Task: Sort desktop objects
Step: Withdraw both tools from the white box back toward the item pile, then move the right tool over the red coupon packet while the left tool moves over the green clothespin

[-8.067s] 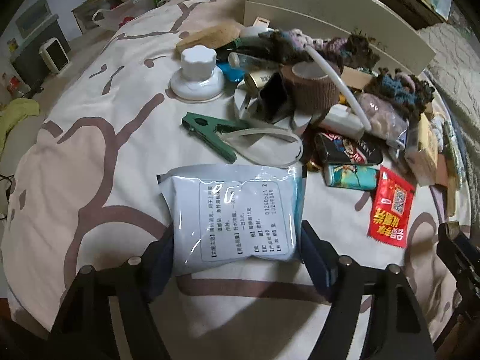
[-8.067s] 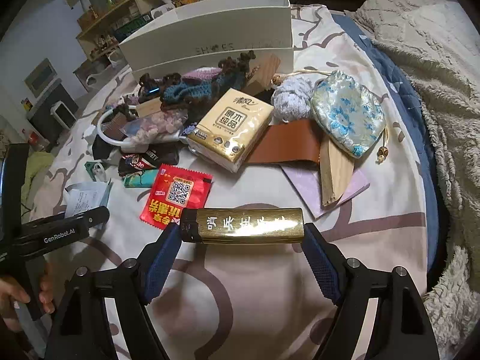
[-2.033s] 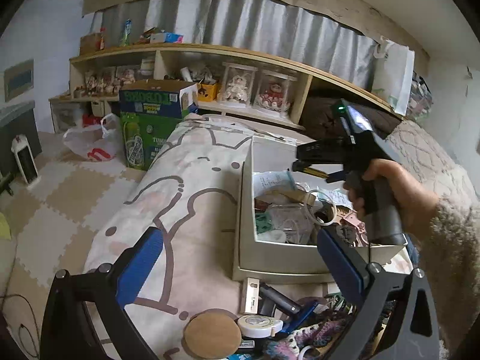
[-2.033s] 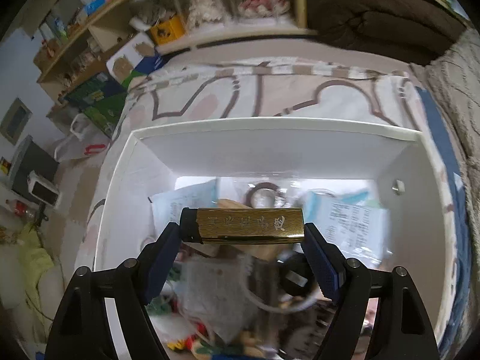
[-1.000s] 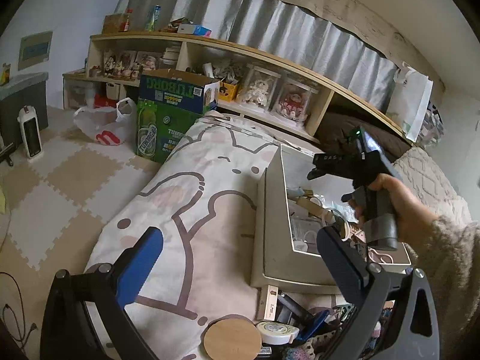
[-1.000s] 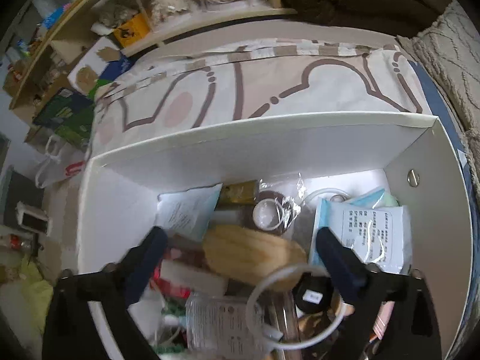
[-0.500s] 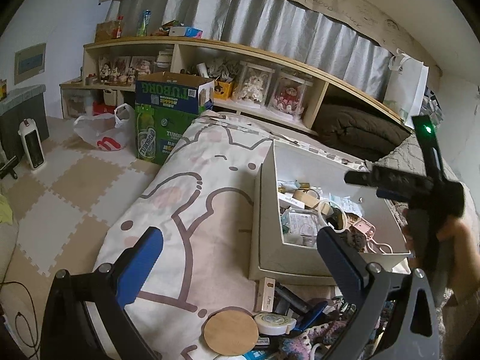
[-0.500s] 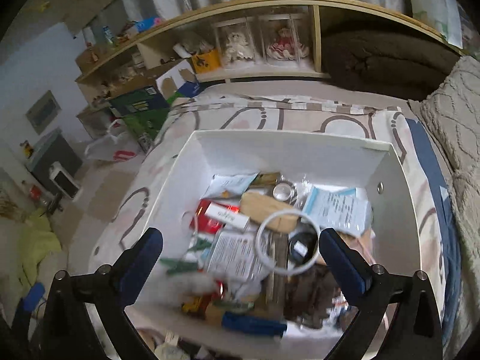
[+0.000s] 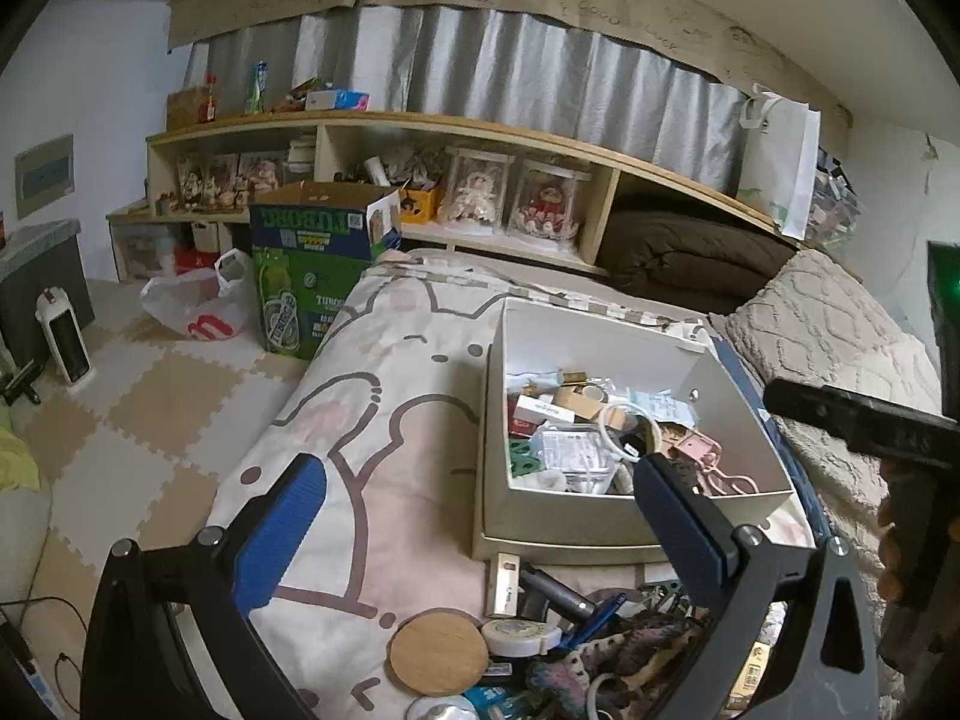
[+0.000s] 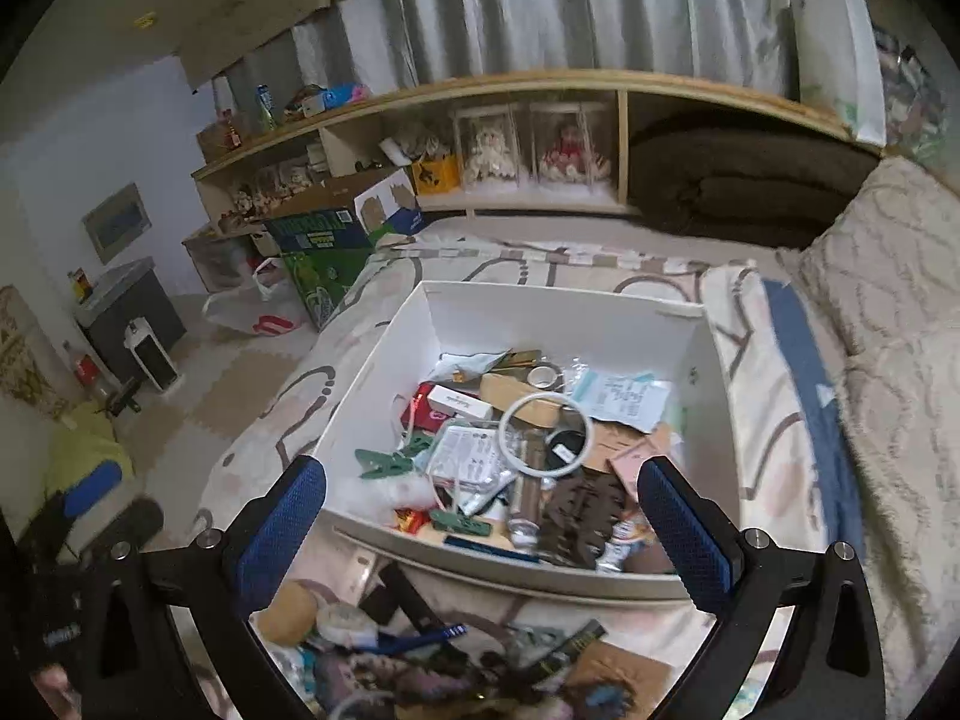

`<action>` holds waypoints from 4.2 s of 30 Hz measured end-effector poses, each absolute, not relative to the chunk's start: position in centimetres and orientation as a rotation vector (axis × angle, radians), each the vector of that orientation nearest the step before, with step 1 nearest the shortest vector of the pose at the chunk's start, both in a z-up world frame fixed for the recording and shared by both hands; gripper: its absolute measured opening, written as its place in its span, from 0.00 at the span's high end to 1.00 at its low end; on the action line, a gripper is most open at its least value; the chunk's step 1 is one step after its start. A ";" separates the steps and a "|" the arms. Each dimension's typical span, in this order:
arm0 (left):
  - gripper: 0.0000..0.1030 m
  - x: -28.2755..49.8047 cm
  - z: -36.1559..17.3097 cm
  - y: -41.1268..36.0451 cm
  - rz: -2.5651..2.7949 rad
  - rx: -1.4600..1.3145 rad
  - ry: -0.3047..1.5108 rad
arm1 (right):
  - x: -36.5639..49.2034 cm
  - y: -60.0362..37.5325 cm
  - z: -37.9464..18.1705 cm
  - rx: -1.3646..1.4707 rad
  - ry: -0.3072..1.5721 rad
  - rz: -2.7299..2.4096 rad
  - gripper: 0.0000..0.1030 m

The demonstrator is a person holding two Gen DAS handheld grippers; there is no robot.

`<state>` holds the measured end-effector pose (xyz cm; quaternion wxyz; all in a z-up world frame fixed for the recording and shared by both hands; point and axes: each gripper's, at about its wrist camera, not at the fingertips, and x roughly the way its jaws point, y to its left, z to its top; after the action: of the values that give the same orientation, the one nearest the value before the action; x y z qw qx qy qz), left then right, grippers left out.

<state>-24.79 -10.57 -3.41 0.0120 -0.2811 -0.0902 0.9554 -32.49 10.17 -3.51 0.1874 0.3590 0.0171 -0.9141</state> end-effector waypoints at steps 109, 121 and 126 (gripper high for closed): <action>0.00 -11.5 -14.9 -5.2 2.983 -1.339 -0.293 | -14.7 15.7 -21.4 1.364 -0.064 -2.417 0.00; 0.00 -12.5 -14.3 -6.0 2.947 -1.319 -0.346 | -17.2 13.9 -23.2 1.357 -0.096 -2.263 0.00; 0.00 -13.7 -14.4 -6.3 2.942 -1.331 -0.274 | -17.2 13.6 -24.0 1.342 -0.111 -2.223 0.00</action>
<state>-13.65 -6.28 -14.36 -0.0492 -0.4102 -0.0845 0.9068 -17.22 13.58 -23.99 0.2679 0.4973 -0.0412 -0.8241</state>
